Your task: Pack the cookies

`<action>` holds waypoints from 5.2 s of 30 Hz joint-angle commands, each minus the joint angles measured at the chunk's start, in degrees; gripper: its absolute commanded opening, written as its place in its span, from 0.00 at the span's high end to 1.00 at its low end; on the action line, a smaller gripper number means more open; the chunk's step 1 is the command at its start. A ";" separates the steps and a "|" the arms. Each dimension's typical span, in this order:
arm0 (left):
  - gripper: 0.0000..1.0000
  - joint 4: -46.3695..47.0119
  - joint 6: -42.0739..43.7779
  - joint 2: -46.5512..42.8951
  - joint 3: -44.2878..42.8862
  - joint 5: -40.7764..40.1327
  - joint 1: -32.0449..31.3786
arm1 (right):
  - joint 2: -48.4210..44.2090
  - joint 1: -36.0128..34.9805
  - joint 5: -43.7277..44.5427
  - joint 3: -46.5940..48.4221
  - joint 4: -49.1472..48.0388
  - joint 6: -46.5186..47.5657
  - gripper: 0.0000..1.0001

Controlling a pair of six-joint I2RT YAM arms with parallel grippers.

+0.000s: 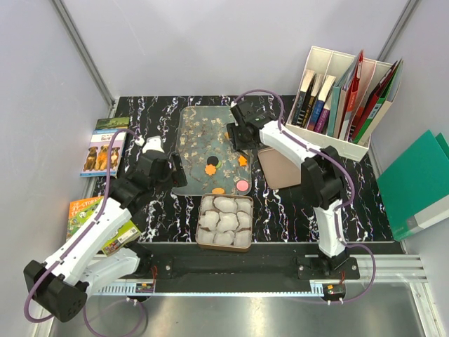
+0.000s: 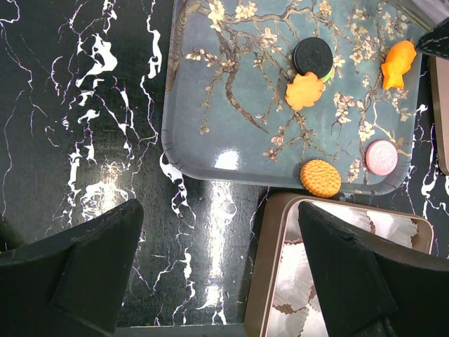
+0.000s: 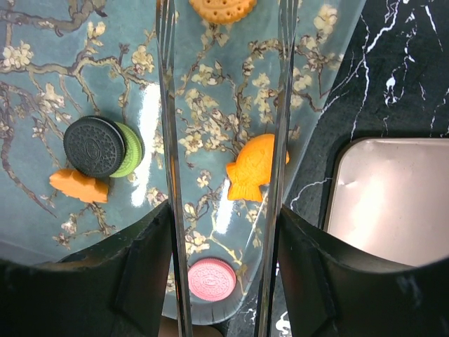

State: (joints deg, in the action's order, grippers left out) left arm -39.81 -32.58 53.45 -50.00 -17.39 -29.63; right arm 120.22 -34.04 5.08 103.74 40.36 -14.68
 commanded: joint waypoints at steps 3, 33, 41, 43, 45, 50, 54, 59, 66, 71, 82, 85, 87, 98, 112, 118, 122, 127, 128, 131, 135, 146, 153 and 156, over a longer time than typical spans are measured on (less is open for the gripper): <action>0.05 1.93 0.32 0.43 0.51 -0.72 -0.26 | 2.55 -0.67 -0.60 5.32 0.42 0.44 0.37; 0.05 1.23 0.50 1.04 -0.01 -1.77 -0.17 | -21.14 -3.75 0.28 -6.33 1.83 -2.29 0.65; 0.05 1.05 0.76 1.22 -0.54 -2.56 -0.26 | -41.28 -11.82 0.28 -25.33 1.48 -6.94 0.74; 0.05 1.05 0.67 1.57 -0.71 -2.74 -0.25 | -46.29 -15.69 0.54 -30.51 1.48 -9.74 0.78; 0.05 1.05 0.59 2.09 -0.98 -2.74 -0.25 | -50.33 -18.33 1.15 -34.74 1.48 -11.77 0.85; 0.05 1.05 -0.29 3.59 -1.59 -2.30 -0.17 | -53.08 -26.59 3.79 -40.02 1.74 -17.49 0.99; 0.05 1.05 -0.73 4.55 -2.12 -1.69 -0.17 | -52.20 -28.97 6.17 -41.25 2.18 -18.89 1.00; 0.05 1.14 -0.73 4.56 -2.12 -1.33 -0.17 | -51.23 -29.41 6.43 -42.92 2.09 -19.69 0.99; 0.05 1.14 -0.56 5.17 -1.95 -1.60 -0.25 | -49.48 -30.55 5.46 -44.33 1.39 -20.66 0.98; 0.05 1.14 -0.56 5.61 -2.03 -1.25 -0.25 | -48.68 -30.56 6.17 -44.68 0.86 -20.83 0.97; 0.05 1.05 -0.38 4.82 -1.24 -1.68 -0.17 | -47.36 -30.64 6.35 -44.07 0.33 -21.27 0.71; 0.05 1.05 -0.38 4.91 -1.24 -1.60 -0.26 | -47.54 -30.73 6.26 -43.98 0.33 -21.45 0.67; 0.05 1.05 -0.47 4.91 -1.24 -1.51 -0.25 | -47.80 -30.73 6.08 -43.80 0.51 -21.71 0.66; 0.06 1.05 -0.64 4.65 -0.98 -0.89 -0.17 | -47.80 -32.75 7.05 -41.52 2.44 -22.85 0.60; 0.05 1.05 -0.82 3.85 -0.45 -0.72 -0.26 | -47.54 -33.46 7.75 -40.73 2.97 -23.56 0.42; 0.06 1.05 -0.73 3.77 -0.36 -0.81 -0.17 | -49.20 -33.81 10.55 -38.97 3.94 -23.21 0.43; 0.05 1.05 -0.91 3.50 -0.36 -0.72 -0.25 | -49.21 -33.64 15.04 -35.64 4.73 -19.70 0.41; 0.06 0.96 -0.91 3.41 -0.36 -0.45 -0.26 | -43.50 -30.56 15.05 -29.66 4.99 -14.25 0.39; 0.06 0.88 -0.82 3.15 -0.28 -0.54 -0.17 | -42.54 -30.04 14.78 -28.35 4.91 -13.63 0.40; 0.06 0.88 -0.64 2.89 -0.28 -0.81 -0.17 | -39.02 -27.66 12.85 -26.32 3.68 -10.99 0.42; 0.06 0.70 -0.47 2.80 -0.19 -0.89 -0.17 | -33.06 -24.50 9.60 -24.21 1.30 -7.83 0.45; 0.06 0.70 -0.12 3.24 0.16 -0.72 -0.26 | -21.79 -21.68 4.76 -16.21 -1.16 -4.92 0.45; 0.06 0.70 -0.29 3.50 0.43 -0.89 -0.26 | -17.92 -21.33 3.80 -15.33 -1.51 -4.48 0.44; 0.06 0.70 -0.29 3.59 0.52 -0.98 -0.17 | -17.04 -20.71 3.88 -15.94 -2.12 -4.66 0.44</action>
State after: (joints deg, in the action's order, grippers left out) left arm -40.56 -33.01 57.45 -50.02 -18.28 -29.63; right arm 102.00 -55.81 9.61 86.17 40.21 -20.21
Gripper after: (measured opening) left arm 0.946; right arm 0.558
